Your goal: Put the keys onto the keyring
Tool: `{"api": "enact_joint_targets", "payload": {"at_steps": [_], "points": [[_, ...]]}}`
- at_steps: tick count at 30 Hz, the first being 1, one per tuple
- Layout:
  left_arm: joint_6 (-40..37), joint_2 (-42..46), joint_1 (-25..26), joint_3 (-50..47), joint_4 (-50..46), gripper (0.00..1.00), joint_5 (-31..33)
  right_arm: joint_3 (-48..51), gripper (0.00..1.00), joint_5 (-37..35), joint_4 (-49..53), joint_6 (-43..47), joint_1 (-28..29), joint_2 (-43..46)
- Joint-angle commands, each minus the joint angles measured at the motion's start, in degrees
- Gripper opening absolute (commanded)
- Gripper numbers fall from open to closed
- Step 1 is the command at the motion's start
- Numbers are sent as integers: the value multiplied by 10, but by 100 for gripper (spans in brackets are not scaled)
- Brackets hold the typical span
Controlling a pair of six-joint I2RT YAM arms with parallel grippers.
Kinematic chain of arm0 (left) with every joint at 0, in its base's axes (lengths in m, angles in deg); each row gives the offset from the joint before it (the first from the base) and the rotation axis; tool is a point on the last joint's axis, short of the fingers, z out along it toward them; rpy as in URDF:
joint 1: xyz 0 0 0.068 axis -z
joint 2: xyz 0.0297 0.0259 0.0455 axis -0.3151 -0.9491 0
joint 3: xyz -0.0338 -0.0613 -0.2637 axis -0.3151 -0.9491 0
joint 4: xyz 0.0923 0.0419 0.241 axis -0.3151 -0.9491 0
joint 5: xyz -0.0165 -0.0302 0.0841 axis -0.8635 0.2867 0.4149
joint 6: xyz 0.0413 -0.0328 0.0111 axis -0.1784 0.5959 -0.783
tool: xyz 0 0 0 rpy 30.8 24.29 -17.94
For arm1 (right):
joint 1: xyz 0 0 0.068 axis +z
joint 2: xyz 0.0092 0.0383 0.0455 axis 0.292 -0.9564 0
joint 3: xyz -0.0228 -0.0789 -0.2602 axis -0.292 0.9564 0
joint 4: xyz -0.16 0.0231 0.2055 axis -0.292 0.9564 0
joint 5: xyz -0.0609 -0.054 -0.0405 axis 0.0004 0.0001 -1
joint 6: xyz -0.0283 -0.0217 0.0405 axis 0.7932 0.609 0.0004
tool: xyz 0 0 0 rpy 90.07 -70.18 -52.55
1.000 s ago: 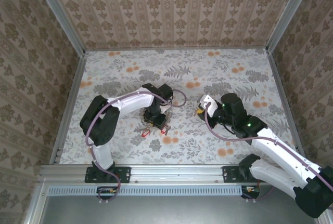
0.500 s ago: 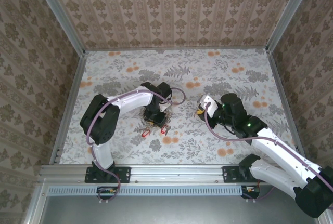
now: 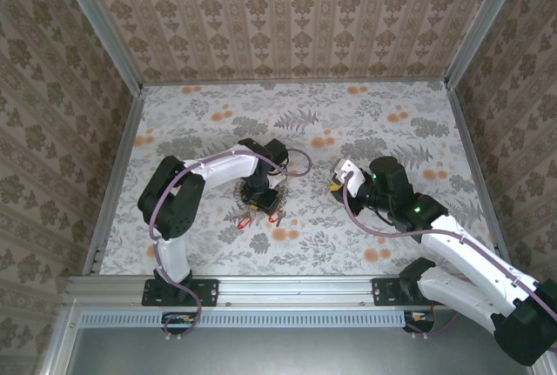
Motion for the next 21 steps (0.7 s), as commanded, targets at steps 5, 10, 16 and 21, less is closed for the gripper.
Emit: {"api": "enact_joint_targets", "payload": {"at_steps": [5, 10, 16, 21], "points": [[-5, -2, -1, 6, -1, 36, 6, -5, 0, -3, 4, -6, -3, 11], [1, 1, -2, 6, 0, 44, 19, -5, 0, -3, 4, -6, -3, 11], [-1, -1, -2, 20, -2, 40, 16, -6, 0, -2, 7, -6, -2, 14], [5, 9, -2, 21, -1, 40, 27, -5, 0, -2, 7, -6, -3, 18]]}}
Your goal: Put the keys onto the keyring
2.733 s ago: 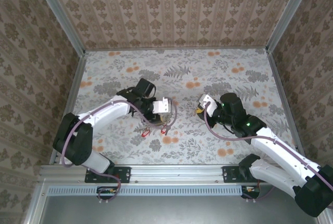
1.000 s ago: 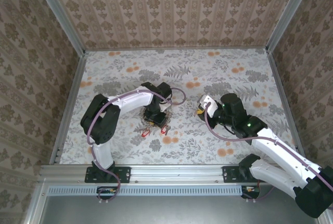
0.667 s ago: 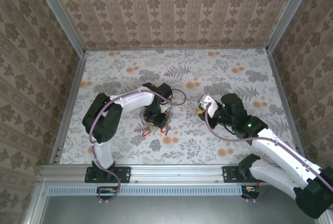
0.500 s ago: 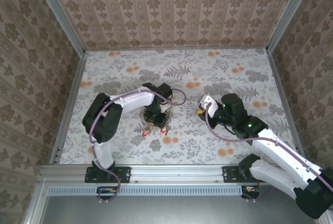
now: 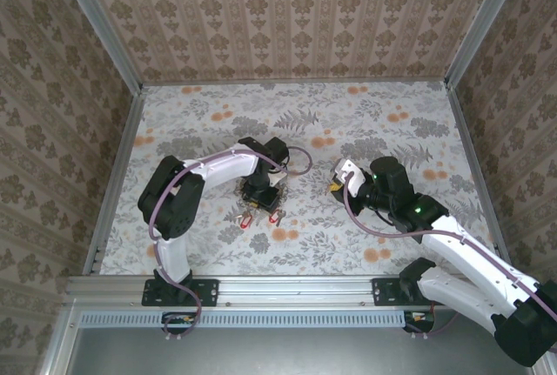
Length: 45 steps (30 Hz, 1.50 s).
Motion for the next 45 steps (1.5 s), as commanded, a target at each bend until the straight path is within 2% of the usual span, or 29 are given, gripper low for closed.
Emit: {"api": "enact_joint_targets", "payload": {"at_steps": [1, 27, 29, 33, 36, 45], "points": [[5, 15, -2, 10, -4, 40, 20, -5, 0, -2, 6, -6, -3, 14], [23, 4, 1, -5, 6, 40, 33, -3, 0, 2, 3, -7, -3, 12], [25, 1, 1, -8, 11, 37, 27, -3, 0, 2, 4, -6, -3, 11], [30, -5, 1, -13, 17, 23, 12, -5, 0, 2, 6, -6, -3, 13], [34, -5, 1, -15, 19, 16, 11, -5, 0, 2, 7, -6, -3, 14], [35, -9, -1, -9, 9, 15, 32, -5, 0, 2, 3, -6, -3, 13]]}}
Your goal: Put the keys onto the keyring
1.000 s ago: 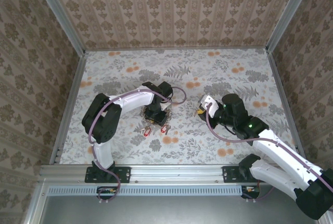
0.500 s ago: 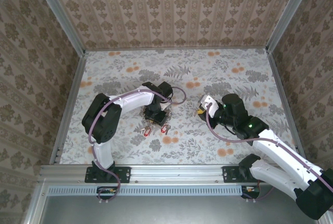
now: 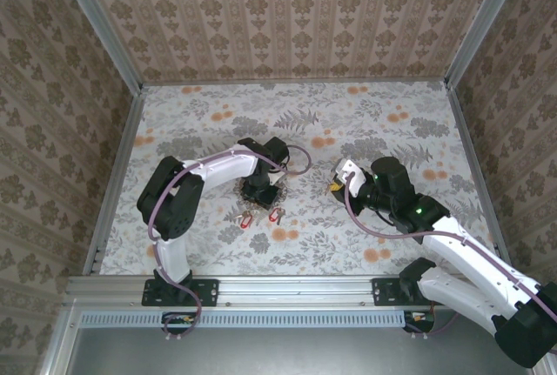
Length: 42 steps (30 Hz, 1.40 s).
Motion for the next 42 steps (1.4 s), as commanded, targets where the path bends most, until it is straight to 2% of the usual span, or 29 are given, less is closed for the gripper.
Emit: {"api": "enact_joint_targets", "payload": {"at_steps": [1, 8, 11, 15, 18, 22, 29, 37, 42], "points": [[15, -14, -1, 0, -12, 15, 12, -5, 0, 2, 3, -5, -3, 8], [30, -21, -10, 2, -11, 15, 9, -5, 0, 3, 0, -6, -3, 6], [55, -19, -21, 10, -15, 0, -10, -3, 0, 13, -5, -9, -3, 4], [118, 14, -28, 34, -23, 0, -54, 0, 0, 26, -8, -23, -1, 1], [187, 49, -27, 42, -3, 0, -99, 5, 0, 27, -18, -33, 0, -3], [296, 75, -39, 18, 38, 0, -130, 6, 0, 15, -20, -30, 3, -9], [378, 36, -70, -14, 85, 0, -140, 6, 0, -9, -27, -20, 3, -14], [478, 9, -79, -39, 164, 3, -149, 1, 0, -29, -23, 9, 3, -28], [510, -22, -55, -17, 172, 13, -146, -13, 0, -30, -26, 17, 4, -43]]}}
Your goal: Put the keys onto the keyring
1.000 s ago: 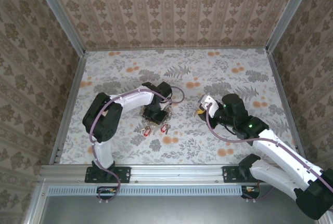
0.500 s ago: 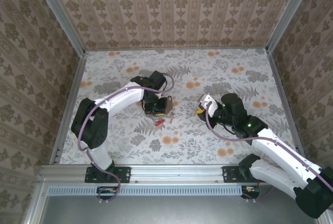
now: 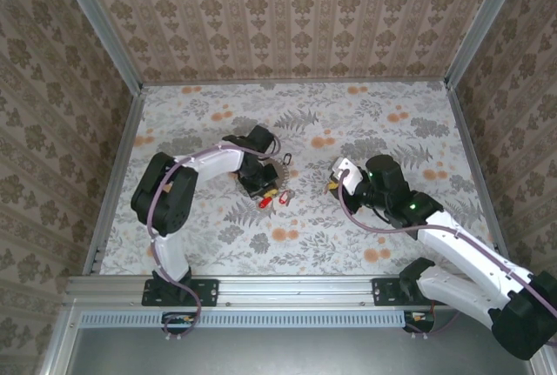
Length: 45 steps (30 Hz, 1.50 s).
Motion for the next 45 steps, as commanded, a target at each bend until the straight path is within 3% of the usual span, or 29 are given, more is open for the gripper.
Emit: {"api": "enact_joint_targets", "payload": {"at_steps": [1, 8, 14, 17, 20, 22, 24, 26, 27, 31, 37, 42, 45], "points": [[42, -20, 16, 24, 0, 14, -5, -14, 0, -13, -9, 13, 3, -4], [9, -11, 14, 40, -2, 29, -4, -10, 0, -15, -5, 16, 3, -1], [-80, 33, -11, 73, -46, 35, 15, -1, 0, -19, -2, 13, 3, 9], [-143, 65, -35, 70, -52, 39, -6, -1, 0, -19, 5, 15, 3, 15], [-288, 106, -64, 52, 3, 40, -75, 0, 0, -24, 10, 17, 3, 22], [-430, 136, -84, 38, 51, 40, -127, 1, 0, -27, 11, 18, 3, 29], [-637, 159, -94, 24, 66, 40, -213, 4, 0, -31, 10, 18, 2, 33], [-869, 174, -99, 17, 16, 41, -278, 4, 0, -32, 10, 18, 3, 36], [-985, 177, -99, 11, -14, 40, -290, 3, 0, -31, 11, 18, 2, 37], [-1305, 133, -110, 7, -76, 40, -261, 3, 0, -31, 12, 22, 2, 40], [-1484, 6, -119, 87, -152, 39, -237, -7, 0, -39, 22, 36, 1, 39], [-1514, -27, -78, 96, -129, 38, -207, -5, 0, -51, 26, 39, 1, 47], [-1533, -45, -65, 97, -129, 34, -158, -2, 0, -54, 26, 39, 1, 51]]}}
